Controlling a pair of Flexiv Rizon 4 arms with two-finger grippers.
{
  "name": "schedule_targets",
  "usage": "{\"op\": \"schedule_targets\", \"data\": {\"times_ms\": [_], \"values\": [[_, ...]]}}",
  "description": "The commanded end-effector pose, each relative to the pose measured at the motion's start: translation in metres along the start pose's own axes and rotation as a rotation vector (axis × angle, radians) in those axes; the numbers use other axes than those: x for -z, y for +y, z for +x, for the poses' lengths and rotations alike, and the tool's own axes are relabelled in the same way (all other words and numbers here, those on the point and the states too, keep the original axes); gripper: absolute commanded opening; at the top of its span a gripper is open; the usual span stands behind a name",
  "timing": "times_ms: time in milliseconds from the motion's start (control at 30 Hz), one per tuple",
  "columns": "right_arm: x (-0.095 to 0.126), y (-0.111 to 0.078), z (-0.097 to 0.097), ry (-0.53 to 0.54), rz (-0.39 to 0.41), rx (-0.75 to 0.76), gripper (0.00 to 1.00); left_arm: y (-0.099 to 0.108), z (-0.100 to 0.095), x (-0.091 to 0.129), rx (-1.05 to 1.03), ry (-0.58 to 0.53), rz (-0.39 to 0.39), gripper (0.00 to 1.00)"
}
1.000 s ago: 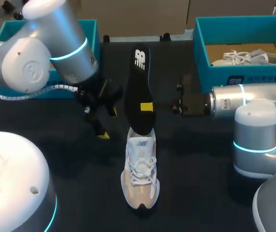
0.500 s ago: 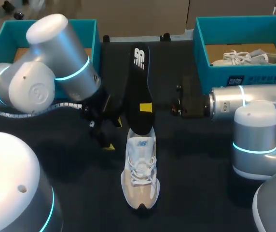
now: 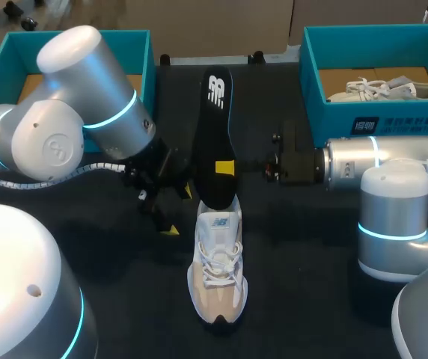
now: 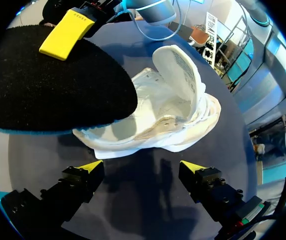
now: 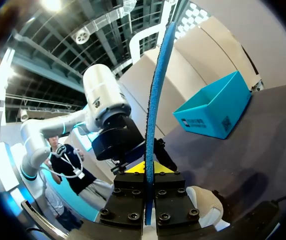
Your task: Take the shoe out of the shoebox, open the shoe tongue, remove and reinsert the insole, then place the shoe into the shoebox
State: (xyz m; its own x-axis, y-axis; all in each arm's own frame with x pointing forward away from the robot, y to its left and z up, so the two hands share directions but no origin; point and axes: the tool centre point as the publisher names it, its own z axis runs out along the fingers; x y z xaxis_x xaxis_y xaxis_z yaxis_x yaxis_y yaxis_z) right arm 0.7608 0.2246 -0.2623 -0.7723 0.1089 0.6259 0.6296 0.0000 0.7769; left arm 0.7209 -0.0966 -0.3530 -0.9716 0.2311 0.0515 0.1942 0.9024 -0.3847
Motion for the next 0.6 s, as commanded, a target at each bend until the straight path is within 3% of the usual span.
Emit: {"op": "schedule_targets", "data": {"times_ms": [33, 600], "values": [[-0.005, -0.0021, -0.0006, 0.006, -0.005, 0.018, 0.0, -0.0024, 0.0004, -0.0028, 0.024, -0.022, 0.006, 1.0], [-0.0044, 0.0042, -0.0057, -0.01, -0.06, 0.054, 0.0, -0.0072, -0.0095, -0.0025, 0.088, -0.014, 0.013, 1.0]]}}
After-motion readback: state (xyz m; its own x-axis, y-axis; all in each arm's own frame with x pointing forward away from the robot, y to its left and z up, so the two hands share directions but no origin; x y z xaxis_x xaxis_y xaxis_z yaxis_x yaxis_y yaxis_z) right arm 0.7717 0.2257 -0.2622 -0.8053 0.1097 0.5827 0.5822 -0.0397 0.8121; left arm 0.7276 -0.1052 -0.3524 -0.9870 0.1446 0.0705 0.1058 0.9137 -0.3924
